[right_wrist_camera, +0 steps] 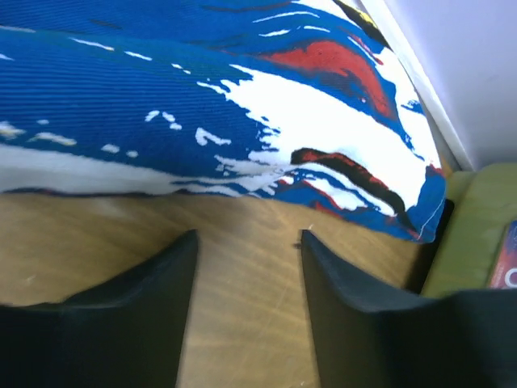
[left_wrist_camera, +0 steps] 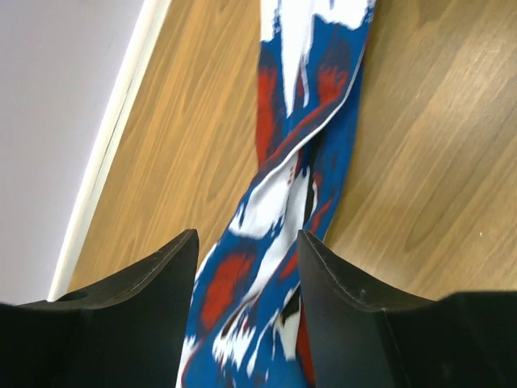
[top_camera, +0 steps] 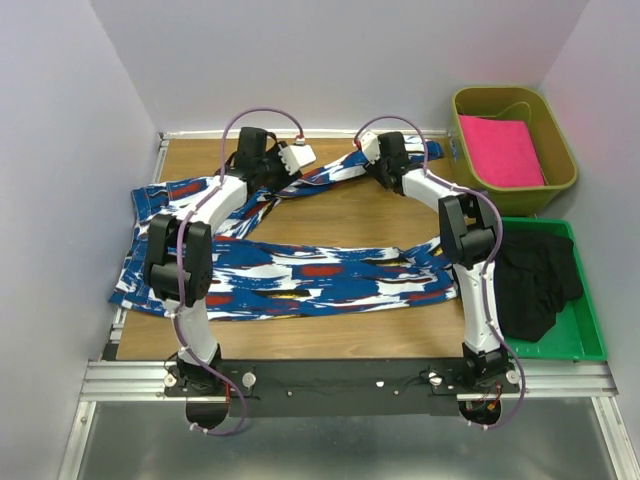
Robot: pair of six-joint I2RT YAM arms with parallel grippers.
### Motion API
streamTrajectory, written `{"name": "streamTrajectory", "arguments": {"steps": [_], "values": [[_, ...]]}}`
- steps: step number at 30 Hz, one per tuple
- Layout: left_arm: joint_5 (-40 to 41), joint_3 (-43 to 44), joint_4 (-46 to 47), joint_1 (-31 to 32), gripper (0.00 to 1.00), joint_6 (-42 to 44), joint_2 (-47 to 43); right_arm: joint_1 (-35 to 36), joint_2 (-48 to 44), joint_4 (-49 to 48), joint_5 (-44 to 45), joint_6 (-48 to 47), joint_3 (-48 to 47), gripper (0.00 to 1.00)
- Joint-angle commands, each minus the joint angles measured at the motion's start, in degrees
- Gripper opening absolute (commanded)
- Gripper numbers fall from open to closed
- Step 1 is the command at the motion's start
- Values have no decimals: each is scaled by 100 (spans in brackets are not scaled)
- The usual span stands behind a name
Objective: Fold and stack the mixed laundry pile
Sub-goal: Flatten out the trousers at the center of the board.
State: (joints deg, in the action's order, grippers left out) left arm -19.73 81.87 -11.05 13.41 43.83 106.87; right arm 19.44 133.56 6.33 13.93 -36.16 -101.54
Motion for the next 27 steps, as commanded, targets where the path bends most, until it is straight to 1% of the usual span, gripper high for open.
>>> {"name": "streamTrajectory", "arguments": {"steps": [1, 3, 4, 6, 7, 9, 15, 21, 23, 24, 25, 27], "values": [[-39, 347, 384, 232, 60, 590, 483, -2, 329, -798, 312, -225, -77, 48], [-110, 383, 419, 320, 60, 871, 633, -19, 259, -870, 268, -268, 19, 40], [-119, 392, 428, 372, 60, 951, 686, -28, 241, -948, 268, -295, 63, 31], [-137, 383, 437, 513, 60, 1118, 817, -37, 215, -993, 242, -356, 125, 21], [-93, 392, 437, 557, 59, 1240, 853, -54, 215, -1011, 233, -356, 125, 9], [-14, 427, 472, 662, 59, 1320, 1002, -72, 215, -993, 233, -356, 108, 1], [285, 549, 823, 760, 56, 1347, 1283, -98, 101, -958, 110, -348, 143, 1], [276, 646, 841, 856, 54, 1540, 1486, -151, -31, -774, -13, -278, 161, 1], [355, 699, 867, 909, 46, 1541, 1591, -186, -40, -704, -57, -260, 126, 1], [390, 725, 885, 900, 38, 1506, 1626, -212, -49, -668, -92, -234, 108, 1], [451, 804, 885, 918, 21, 1497, 1653, -213, -66, -651, -110, -216, 99, 1], [461, 796, 772, 918, 7, 1488, 1592, -274, -102, -405, -293, -163, 46, 1]]}}
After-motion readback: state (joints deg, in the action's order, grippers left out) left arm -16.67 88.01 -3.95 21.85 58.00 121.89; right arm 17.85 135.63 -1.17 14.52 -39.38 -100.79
